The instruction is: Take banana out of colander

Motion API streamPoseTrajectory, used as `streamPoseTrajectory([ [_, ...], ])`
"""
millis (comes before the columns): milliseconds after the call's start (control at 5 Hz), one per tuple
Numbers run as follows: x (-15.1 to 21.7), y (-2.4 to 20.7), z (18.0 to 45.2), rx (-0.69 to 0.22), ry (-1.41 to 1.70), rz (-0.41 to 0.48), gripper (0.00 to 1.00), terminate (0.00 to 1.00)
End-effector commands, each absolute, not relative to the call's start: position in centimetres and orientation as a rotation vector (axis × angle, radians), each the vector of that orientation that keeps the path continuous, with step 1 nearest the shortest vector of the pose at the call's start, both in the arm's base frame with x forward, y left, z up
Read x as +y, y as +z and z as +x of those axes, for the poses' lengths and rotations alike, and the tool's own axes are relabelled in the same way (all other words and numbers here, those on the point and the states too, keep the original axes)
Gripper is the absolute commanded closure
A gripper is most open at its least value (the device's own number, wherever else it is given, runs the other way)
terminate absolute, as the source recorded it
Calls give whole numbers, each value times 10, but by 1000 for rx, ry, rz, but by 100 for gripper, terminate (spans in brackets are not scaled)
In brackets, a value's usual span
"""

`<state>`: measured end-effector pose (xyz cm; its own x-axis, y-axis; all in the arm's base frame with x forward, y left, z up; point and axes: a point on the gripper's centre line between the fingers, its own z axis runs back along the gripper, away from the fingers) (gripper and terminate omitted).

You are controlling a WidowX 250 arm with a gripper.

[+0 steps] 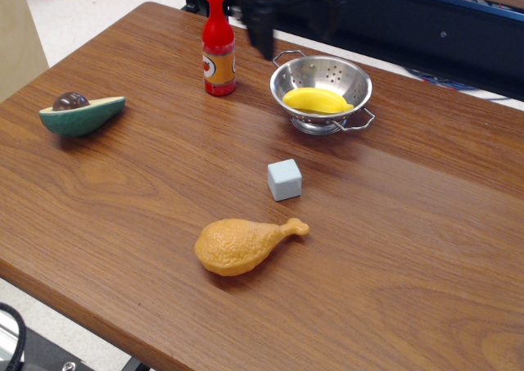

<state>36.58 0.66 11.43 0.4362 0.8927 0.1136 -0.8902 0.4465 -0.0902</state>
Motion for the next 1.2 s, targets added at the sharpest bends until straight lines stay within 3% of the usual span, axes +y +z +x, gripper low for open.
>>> streamPoseTrajectory([
  [0,1,117,414,-194,1401,-78,0,0],
  [400,0,83,413,-197,1480,-110,0,0],
  [1000,4,44,413,-180,1524,-63,0,0],
])
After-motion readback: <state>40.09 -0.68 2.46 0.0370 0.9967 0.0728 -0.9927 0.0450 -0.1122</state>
